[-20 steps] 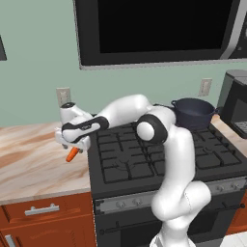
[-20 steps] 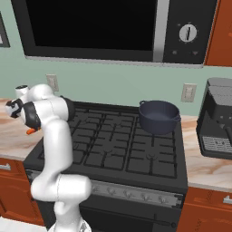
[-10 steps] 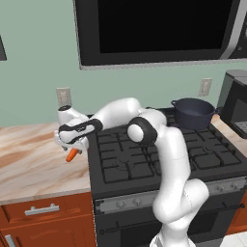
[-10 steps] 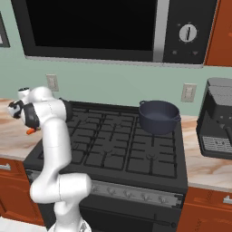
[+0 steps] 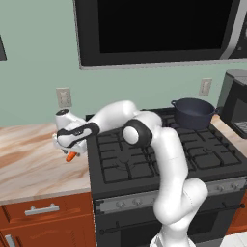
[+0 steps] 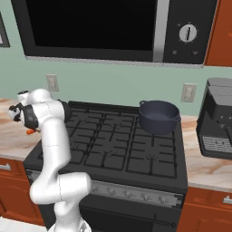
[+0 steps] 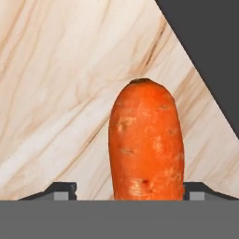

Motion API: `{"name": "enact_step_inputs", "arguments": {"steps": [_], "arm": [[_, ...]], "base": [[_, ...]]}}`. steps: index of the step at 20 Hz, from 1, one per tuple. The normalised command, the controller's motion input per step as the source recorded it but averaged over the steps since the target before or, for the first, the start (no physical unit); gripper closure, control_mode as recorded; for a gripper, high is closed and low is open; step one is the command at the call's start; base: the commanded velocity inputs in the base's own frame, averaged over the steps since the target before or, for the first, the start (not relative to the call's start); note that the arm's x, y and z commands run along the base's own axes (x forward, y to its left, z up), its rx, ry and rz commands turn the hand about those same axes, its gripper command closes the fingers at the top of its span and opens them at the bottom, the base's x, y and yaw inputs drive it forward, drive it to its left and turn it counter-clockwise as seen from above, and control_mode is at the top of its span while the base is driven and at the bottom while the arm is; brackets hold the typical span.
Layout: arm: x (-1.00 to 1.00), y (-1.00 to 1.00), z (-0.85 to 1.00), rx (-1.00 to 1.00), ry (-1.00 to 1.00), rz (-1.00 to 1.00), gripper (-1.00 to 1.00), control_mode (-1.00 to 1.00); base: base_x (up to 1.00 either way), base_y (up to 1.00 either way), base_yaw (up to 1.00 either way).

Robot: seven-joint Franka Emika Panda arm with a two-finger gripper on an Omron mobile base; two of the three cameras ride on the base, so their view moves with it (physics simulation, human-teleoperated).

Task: Turn on the burner for the pot on the stove. Wait thirty seconds for the pot to heat up. Then add the carrot to the pot.

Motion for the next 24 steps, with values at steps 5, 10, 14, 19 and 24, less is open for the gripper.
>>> {"name": "enact_step_inputs", "arguments": {"steps": [5,10,14,19,24], "arm": [[0.00,-0.02,-0.41,0.00,-0.01,0.00,1.00,-1.00],[-0.21,-0.25,-0.14,0.00,-0.11,0.00,1.00,-1.00],[-0.42,-0.48,0.53,0.04,-0.21,0.00,1.00,-1.00],[-0.26,-0.43,1.00,0.09,-0.13,0.00,1.00,-1.00],[-0.01,-0.49,1.00,0.10,0.00,-0.01,1.00,-1.00]], "base": [[0.00,0.00,0.00],[0.00,0.00,0.00],[0.00,0.00,0.00],[0.00,0.00,0.00],[0.00,0.00,0.00]]}}
